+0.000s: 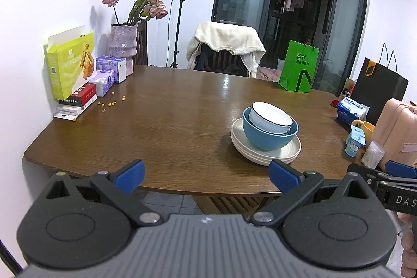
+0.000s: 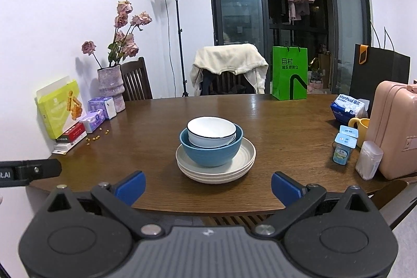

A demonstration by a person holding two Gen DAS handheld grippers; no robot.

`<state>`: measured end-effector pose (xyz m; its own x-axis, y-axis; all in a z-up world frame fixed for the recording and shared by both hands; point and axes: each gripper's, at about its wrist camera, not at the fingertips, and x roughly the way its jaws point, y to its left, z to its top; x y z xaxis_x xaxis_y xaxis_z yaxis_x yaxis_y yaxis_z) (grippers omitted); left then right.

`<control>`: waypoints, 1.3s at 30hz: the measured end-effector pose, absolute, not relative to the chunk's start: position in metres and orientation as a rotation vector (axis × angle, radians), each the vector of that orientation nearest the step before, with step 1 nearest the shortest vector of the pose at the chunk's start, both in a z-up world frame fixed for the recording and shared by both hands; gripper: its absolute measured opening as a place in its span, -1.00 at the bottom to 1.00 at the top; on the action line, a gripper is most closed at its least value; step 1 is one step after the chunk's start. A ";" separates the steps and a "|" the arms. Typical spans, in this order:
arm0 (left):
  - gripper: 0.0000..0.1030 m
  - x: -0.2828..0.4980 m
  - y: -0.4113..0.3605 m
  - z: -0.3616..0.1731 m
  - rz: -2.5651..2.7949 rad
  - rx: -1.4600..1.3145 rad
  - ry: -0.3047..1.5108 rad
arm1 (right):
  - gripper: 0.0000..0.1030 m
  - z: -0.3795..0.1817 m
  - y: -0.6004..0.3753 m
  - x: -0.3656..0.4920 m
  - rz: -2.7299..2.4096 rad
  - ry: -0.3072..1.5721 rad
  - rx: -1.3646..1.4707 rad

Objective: Organize plates and bowls

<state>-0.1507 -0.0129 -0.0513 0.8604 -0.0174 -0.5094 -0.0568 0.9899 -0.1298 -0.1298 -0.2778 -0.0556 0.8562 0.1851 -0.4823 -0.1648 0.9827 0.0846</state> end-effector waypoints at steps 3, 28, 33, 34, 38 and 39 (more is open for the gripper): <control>1.00 -0.153 -0.012 -0.051 0.020 -0.143 0.533 | 1.00 -0.056 -0.277 -0.131 0.184 0.510 0.041; 1.00 -0.165 -0.014 -0.042 0.016 -0.138 0.517 | 1.00 -0.055 -0.274 -0.137 0.184 0.504 0.042; 1.00 -0.166 -0.016 -0.041 0.015 -0.135 0.516 | 1.00 -0.053 -0.274 -0.139 0.185 0.502 0.042; 1.00 -0.166 -0.016 -0.041 0.015 -0.136 0.516 | 1.00 -0.053 -0.274 -0.139 0.186 0.502 0.043; 1.00 -0.167 -0.017 -0.041 0.012 -0.133 0.515 | 1.00 -0.053 -0.274 -0.139 0.185 0.501 0.042; 1.00 -0.166 -0.017 -0.041 0.013 -0.132 0.514 | 1.00 -0.053 -0.274 -0.139 0.186 0.501 0.043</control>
<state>-0.1658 -0.0174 -0.0408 0.8708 -0.0207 -0.4912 -0.0456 0.9914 -0.1227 -0.1393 -0.2741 -0.0534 0.8605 0.1876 -0.4736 -0.1668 0.9822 0.0861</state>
